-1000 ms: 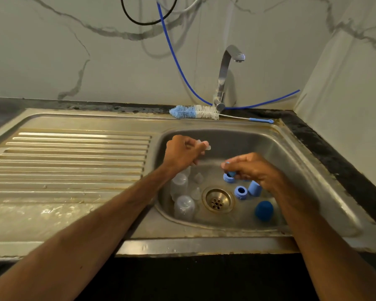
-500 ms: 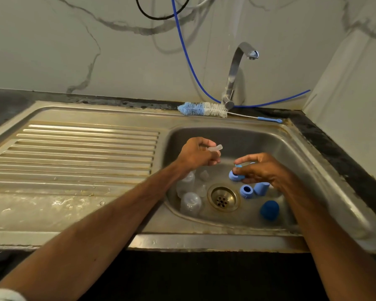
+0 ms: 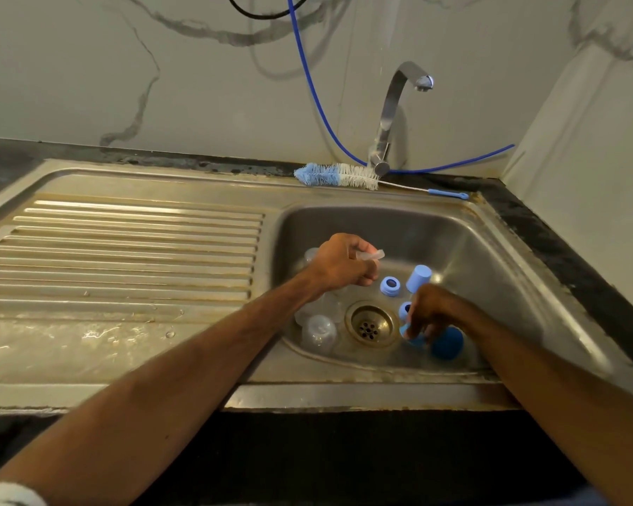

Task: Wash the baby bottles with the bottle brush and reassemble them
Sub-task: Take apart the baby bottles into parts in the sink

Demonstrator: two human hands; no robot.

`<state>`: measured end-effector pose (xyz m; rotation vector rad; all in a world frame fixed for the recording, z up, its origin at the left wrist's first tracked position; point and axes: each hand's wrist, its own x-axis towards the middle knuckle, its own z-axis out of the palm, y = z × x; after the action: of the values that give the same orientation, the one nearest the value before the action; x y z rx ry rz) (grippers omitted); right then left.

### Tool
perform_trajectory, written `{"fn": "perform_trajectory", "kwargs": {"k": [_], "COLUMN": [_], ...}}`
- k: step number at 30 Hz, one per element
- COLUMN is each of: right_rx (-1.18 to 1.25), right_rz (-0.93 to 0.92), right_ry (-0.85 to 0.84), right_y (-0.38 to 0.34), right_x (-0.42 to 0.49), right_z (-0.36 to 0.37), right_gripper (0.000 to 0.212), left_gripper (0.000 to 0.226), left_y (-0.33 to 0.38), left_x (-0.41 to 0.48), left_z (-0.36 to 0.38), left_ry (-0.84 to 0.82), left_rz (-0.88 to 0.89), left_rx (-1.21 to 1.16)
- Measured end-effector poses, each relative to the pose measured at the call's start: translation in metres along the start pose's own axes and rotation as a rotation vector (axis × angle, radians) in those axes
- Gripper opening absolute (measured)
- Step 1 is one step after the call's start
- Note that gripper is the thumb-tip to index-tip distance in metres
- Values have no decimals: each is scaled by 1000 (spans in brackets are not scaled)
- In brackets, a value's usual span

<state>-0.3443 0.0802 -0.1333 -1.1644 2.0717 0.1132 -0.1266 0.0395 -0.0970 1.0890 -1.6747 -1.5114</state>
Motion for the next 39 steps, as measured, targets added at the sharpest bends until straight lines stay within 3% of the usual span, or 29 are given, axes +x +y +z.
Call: {"fn": "perform_trajectory", "kwargs": {"k": [3,9,23,27,29,33,35,39], "right_rx": [-155,-223,-306,-162,99,689,773,726], "right_rz": [11,-11,-45,-77,-180,-418,-487,-568], "right_ry": [76,167,168,198,175,-81,-130,-73], "right_y": [2,1,0,-6,-13,-31,-36,-37], "right_x": [8,8,-5,-14,-26,-63,-67,-60], "right_z": [0,4,1,-11,-18,-26,-24,-19], "right_gripper": [50,41,38,31,29,43,44,24], "left_gripper": [29,26,27,24,23,26,28,26], "left_y": [1,3,5,3,3,2,0,-2], "left_x": [-1,-4,-9,-9,-10,-10,-10,-10], "left_z": [0,0,1,-1,-2,-5,-7,-7], "left_ry": [-5,-22,-69,-48,0,96,124,133], "left_rz": [9,12,12,31,101,217,233,248], "left_rx": [25,62,112,206,385,681,704,692]}}
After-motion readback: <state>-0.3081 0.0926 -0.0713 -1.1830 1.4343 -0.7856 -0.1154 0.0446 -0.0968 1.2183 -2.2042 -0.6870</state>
